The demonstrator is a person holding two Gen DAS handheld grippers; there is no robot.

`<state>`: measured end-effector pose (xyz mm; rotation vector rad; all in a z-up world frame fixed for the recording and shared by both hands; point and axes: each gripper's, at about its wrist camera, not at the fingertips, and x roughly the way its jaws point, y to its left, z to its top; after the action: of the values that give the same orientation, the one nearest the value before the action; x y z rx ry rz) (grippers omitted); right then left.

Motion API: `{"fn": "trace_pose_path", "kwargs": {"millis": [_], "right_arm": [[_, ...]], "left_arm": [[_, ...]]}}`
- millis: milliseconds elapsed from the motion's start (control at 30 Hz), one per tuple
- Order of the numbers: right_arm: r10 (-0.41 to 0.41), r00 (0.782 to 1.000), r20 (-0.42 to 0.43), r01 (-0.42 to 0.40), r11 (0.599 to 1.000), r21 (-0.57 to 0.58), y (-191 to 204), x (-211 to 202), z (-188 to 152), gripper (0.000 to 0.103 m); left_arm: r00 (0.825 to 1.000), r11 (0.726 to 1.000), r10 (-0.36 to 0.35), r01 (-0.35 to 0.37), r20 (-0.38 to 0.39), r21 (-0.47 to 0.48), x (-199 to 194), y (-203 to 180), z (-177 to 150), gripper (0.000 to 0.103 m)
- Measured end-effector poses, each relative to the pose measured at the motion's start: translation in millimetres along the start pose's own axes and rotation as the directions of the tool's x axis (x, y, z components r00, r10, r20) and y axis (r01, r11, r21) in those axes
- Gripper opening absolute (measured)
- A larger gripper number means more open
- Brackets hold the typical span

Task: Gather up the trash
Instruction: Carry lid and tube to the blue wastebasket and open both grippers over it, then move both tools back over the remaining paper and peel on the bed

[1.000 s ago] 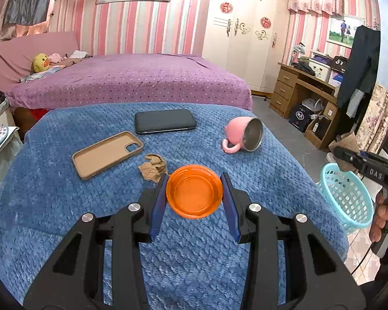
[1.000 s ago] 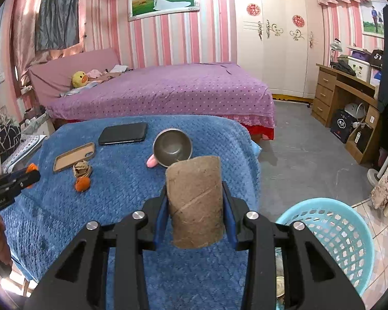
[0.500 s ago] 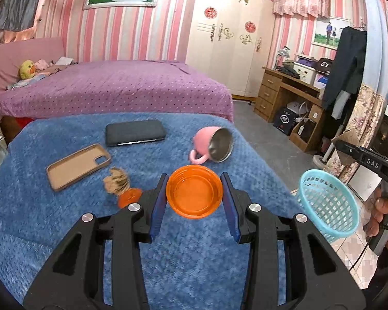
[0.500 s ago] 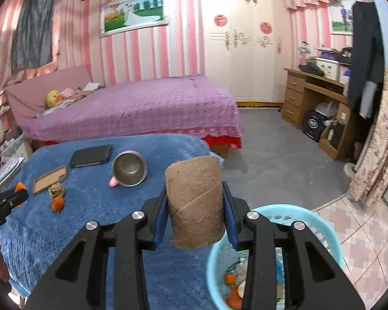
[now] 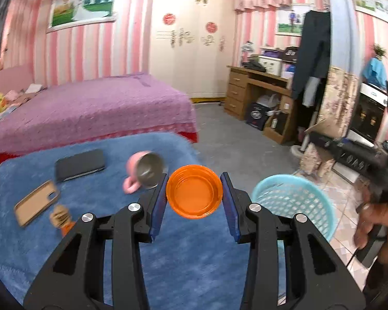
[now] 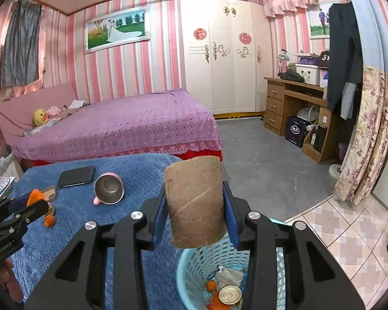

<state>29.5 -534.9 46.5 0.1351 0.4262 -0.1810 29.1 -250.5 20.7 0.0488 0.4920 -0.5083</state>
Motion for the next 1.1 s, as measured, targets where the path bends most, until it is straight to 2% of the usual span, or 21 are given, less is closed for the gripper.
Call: {"fn": "trace_pose_path", "kwargs": {"millis": [167,367,433,500,533,767,800,833,900,967,1100], "right_arm": [[-0.020,1.000,-0.003,0.020,0.998,0.065,-32.3,-1.6,-0.7,0.039],[-0.032,0.999,-0.004,0.032,0.991,0.131,-69.1,-2.9,-2.7,0.043],[-0.033,0.999,-0.013,0.035,0.989,0.141,-75.7,0.2,-4.8,0.046],[-0.053,0.998,-0.016,0.055,0.987,0.151,-81.7,3.3,-6.4,0.058],[-0.064,0.998,-0.011,0.065,0.985,0.158,-83.5,2.6,-7.3,0.070],[-0.105,0.994,0.036,0.093,0.965,0.247,-105.7,-8.6,-7.0,0.071],[-0.105,0.994,0.042,0.091,0.962,0.258,-107.4,-10.4,-8.0,0.071],[-0.106,0.993,0.048,0.090,0.961,0.263,-108.2,-11.5,-8.0,0.071],[-0.096,0.994,0.053,0.079,0.962,0.260,-108.0,-11.3,-7.2,0.071],[-0.092,0.994,0.051,0.077,0.966,0.245,-105.0,-9.4,-7.0,0.071],[-0.076,0.996,0.055,0.061,0.970,0.236,-96.8,-9.0,-7.7,0.071]], "left_arm": [[0.998,0.997,-0.064,0.064,-0.001,0.049,15.0,-42.6,13.9,0.039],[0.989,0.988,-0.139,0.142,-0.045,0.061,43.5,-81.9,13.3,0.039],[0.985,0.984,-0.164,0.167,-0.054,0.064,50.3,-93.4,11.5,0.039],[0.983,0.981,-0.174,0.178,-0.062,0.074,55.2,-101.3,8.6,0.039],[0.981,0.980,-0.180,0.185,-0.072,0.075,60.1,-106.2,6.9,0.039],[0.970,0.973,-0.204,0.215,-0.132,0.079,84.3,-120.1,0.2,0.039],[0.966,0.970,-0.216,0.229,-0.144,0.080,87.5,-123.2,-0.6,0.043],[0.962,0.968,-0.227,0.240,-0.152,0.078,89.7,-126.0,-1.1,0.064],[0.959,0.964,-0.248,0.258,-0.141,0.059,88.1,-127.5,-1.3,0.088],[0.957,0.960,-0.267,0.274,-0.116,0.055,84.2,-130.7,1.1,0.088],[0.969,0.972,-0.224,0.230,-0.102,0.047,78.5,-110.4,0.6,0.088]]}}
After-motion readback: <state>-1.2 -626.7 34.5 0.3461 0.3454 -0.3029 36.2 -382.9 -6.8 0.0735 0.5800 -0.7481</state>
